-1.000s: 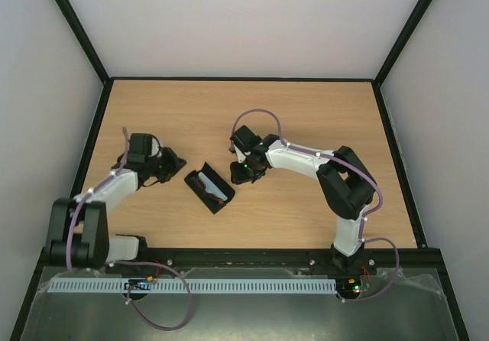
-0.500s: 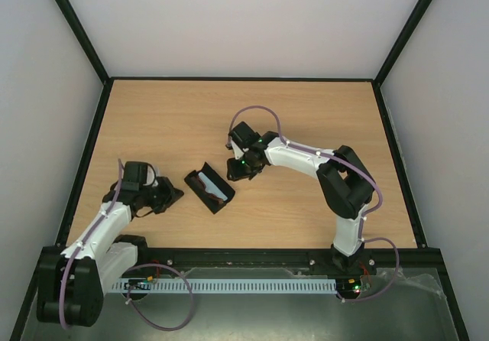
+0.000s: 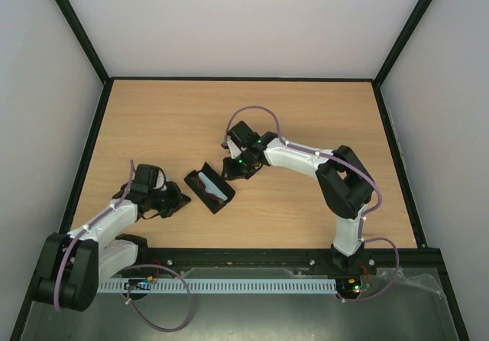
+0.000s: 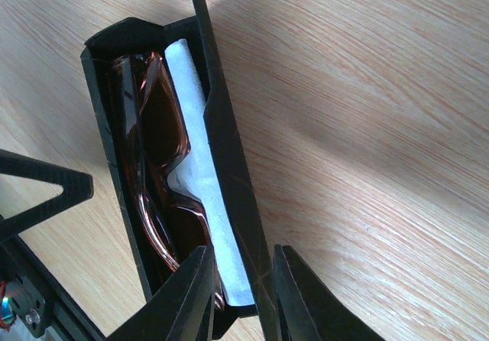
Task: Organize the sunglasses
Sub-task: Adjust the sunglasses case at the center of the board.
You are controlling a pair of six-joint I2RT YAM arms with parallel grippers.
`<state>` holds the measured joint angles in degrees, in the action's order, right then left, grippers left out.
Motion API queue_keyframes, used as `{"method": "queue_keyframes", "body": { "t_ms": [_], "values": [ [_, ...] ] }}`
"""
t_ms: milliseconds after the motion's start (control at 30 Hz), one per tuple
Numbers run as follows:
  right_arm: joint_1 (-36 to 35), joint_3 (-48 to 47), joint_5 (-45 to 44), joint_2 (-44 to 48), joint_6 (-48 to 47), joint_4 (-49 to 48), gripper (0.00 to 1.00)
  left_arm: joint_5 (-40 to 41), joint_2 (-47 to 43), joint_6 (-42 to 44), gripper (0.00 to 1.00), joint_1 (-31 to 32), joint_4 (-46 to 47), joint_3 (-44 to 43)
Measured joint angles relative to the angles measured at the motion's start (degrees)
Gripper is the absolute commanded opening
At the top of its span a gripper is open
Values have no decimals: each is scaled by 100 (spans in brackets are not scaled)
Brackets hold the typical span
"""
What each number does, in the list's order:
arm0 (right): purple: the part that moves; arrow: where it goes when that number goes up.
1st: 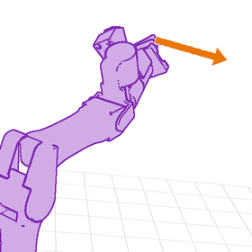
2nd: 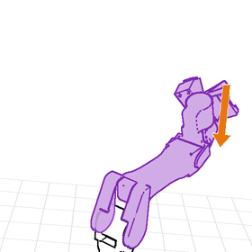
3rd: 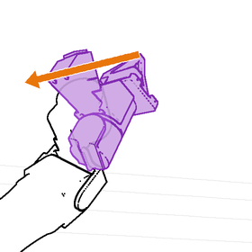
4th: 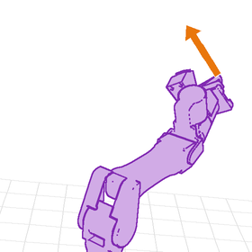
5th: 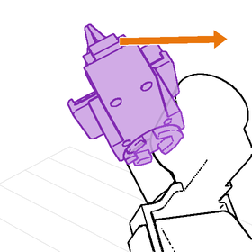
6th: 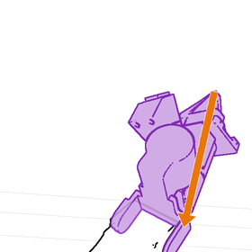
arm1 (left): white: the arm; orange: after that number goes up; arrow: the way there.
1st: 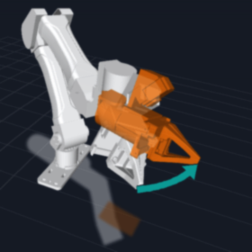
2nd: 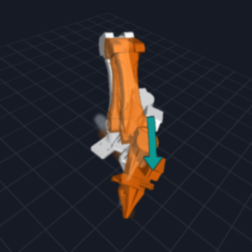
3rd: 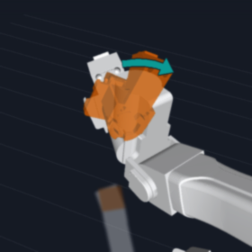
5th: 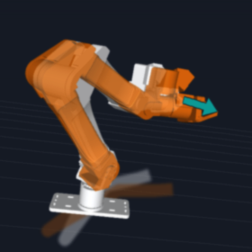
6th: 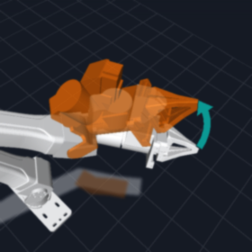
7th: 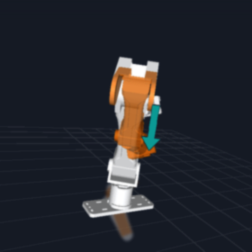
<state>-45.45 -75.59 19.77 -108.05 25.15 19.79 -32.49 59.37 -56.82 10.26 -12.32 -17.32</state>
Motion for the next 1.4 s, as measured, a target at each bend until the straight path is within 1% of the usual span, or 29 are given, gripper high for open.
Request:
{"method": "queue_keyframes", "body": {
  "t_ms": [200,400,567,733,867,1033,1200,1267,1400],
  "values": [
    [-74,0,61,-9,44,-35,23,44,468,0,2,7,382,-39],
    [-173,-76,79,-83,61,-44,23,76,1010,24,2,7,678,-273],
    [-225,-87,81,-83,61,-44,22,103,1204,28,2,7,841,-415],
    [-258,-90,-44,-83,63,-44,24,107,1333,42,2,7,960,-452],
    [-254,-90,-212,-81,70,-39,31,109,1484,44,2,7,1025,-483],
    [-149,35,-350,44,129,-90,35,142,1635,50,2,7,1071,-640],
    [-7,177,-376,271,190,-136,35,160,1843,83,2,7,1198,-763],
    [28,184,-361,273,219,-203,33,162,1954,90,2,7,1217,-815],
    [37,247,-249,273,297,-315,32,160,2033,105,2,7,1241,-890]
  ]
}}
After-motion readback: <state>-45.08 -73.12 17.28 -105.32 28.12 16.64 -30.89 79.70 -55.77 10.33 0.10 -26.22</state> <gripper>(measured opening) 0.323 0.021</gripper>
